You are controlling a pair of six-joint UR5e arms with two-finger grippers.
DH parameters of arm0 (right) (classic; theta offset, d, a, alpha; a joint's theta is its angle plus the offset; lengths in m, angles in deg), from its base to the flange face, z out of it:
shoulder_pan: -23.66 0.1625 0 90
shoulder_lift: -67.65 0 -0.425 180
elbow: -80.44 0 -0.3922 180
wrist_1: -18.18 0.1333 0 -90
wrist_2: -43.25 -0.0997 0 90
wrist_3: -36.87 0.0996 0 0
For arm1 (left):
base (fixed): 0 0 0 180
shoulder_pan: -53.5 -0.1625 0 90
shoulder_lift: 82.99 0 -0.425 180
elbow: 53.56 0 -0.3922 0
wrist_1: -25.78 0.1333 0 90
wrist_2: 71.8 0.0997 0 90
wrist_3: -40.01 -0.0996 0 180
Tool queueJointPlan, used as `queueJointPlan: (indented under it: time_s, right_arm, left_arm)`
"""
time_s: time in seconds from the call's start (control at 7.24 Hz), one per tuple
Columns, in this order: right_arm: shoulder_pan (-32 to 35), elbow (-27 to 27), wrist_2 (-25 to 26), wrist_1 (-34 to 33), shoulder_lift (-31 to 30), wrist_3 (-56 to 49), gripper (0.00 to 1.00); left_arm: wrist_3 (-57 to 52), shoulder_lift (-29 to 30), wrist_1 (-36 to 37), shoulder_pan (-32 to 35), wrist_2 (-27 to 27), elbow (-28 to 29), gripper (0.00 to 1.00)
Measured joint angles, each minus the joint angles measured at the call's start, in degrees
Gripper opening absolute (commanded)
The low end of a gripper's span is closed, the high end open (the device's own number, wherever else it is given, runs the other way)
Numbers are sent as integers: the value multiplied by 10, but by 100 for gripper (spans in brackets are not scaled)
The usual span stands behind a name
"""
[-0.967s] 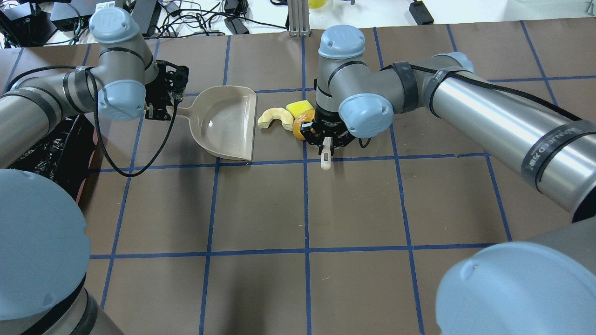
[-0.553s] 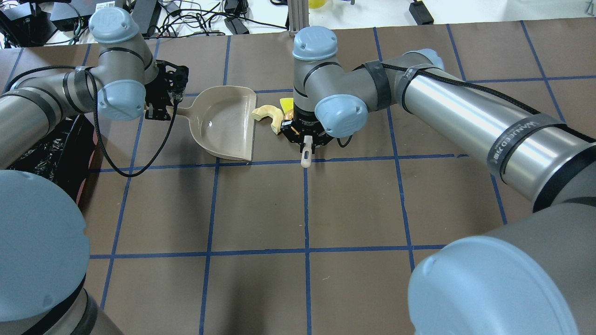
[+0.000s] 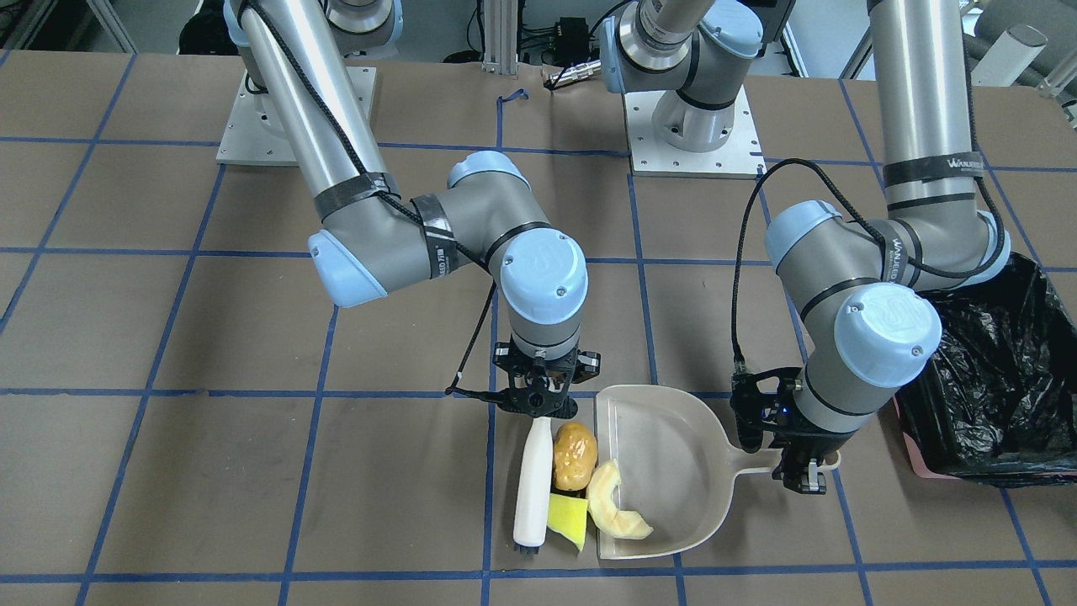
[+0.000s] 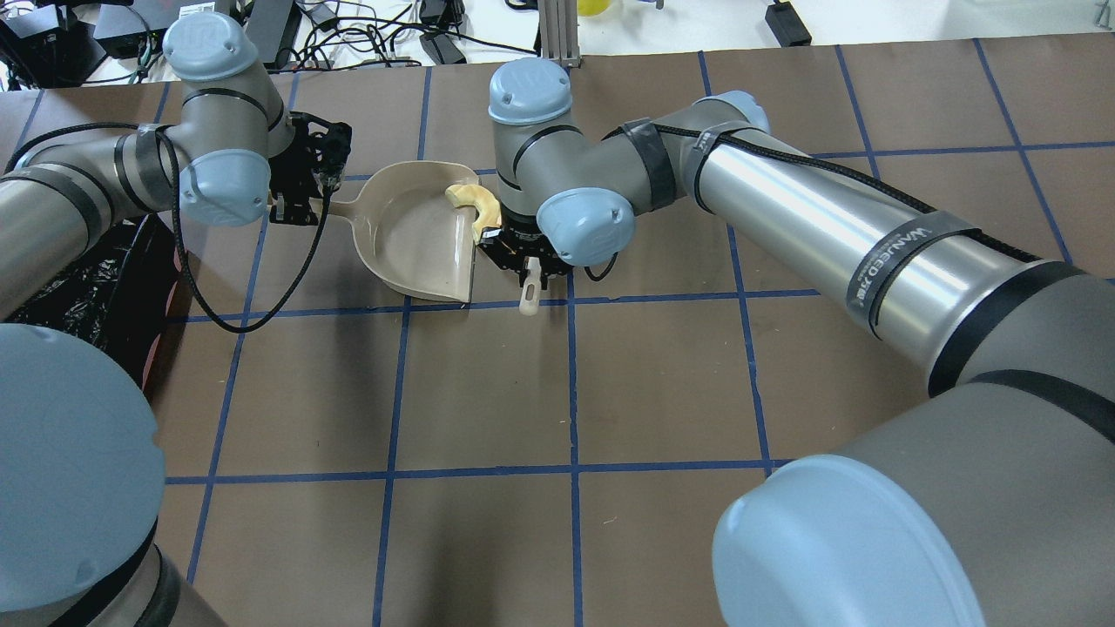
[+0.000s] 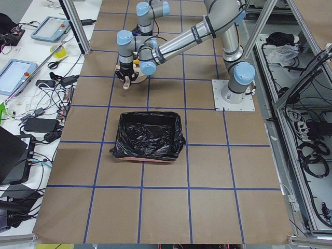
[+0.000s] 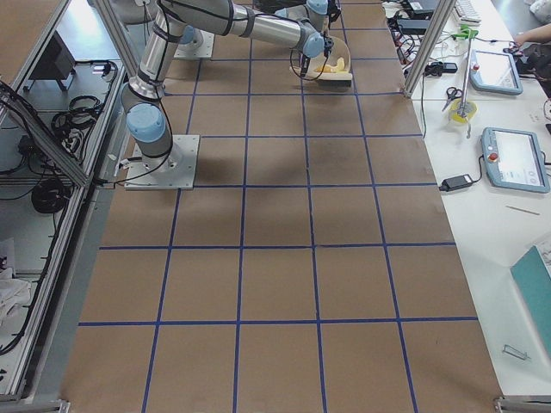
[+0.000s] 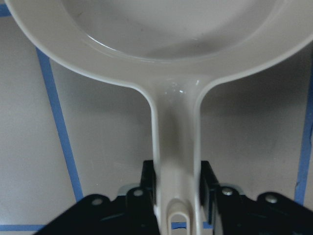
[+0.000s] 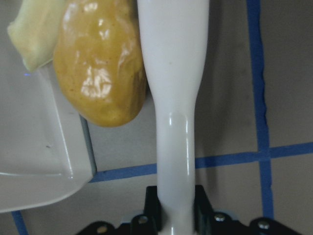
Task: Sweep and dump trash into bin
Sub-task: 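Sweep the sponge, banana piece and potato into the dustpan with the right gripper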
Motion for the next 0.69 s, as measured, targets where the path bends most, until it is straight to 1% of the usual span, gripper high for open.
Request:
queueJointPlan:
  time_s: [0.28,0.69]
  right_arm:
    - [22,22,-7,-8,17,45,0]
    - [48,42,-29,-10,23,90,0]
  left_arm:
    - [0,-3,0,0,0,-1,0]
    - [1,-4,-1,0,0,-1,0]
